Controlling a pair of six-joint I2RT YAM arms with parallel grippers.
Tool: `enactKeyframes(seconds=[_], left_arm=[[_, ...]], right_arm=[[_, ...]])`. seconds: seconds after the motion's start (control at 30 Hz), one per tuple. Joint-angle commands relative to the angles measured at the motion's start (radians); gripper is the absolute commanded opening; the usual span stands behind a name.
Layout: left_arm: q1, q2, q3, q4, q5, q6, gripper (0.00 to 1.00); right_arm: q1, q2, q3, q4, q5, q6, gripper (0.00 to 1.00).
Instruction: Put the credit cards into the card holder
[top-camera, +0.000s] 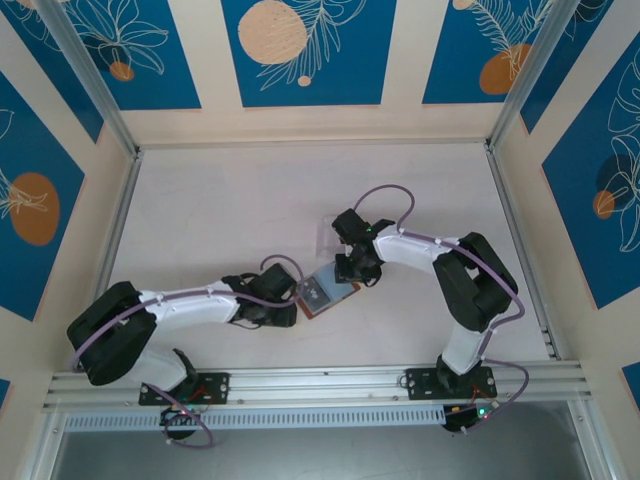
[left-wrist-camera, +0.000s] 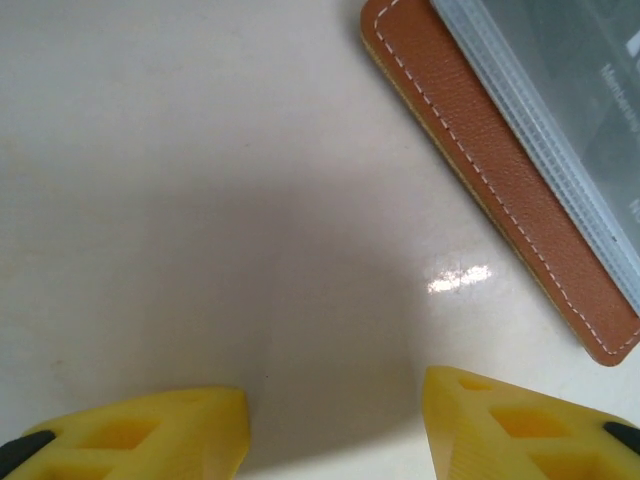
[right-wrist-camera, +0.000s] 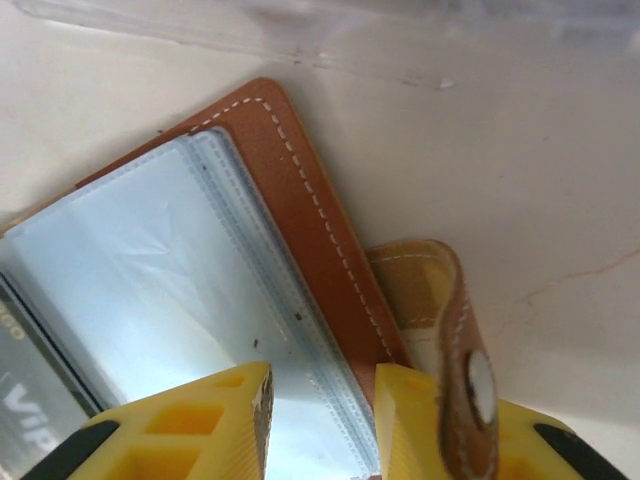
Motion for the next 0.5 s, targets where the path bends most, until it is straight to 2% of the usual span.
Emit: enactKeyframes(seconds=[0.0,0.1,0.3,0.47], left_arm=[[-0.003,0.12,0.001,0.301,0.127,0.036,0.52],[-0.003,0.127,0.015,0.295,0.12,0.036,0.52],[0.007,0.114,0.028,0.262,0.108,0.053,0.52],[0.02,0.058,0.033,0.214,0.115,0.082,0.52]], right_arm=[[0.023,-0.02,-0.01,-0.022,-0.023,-0.008,0.34],[0.059,-0.009,-0.038,-0.038,0.011,0.025,0.32],[0.104,-0.068,-0.186,0.007,0.004,0.156,0.26],[0.144,-0.223,-0.254,-0.046,0.055,0.239,0.32]])
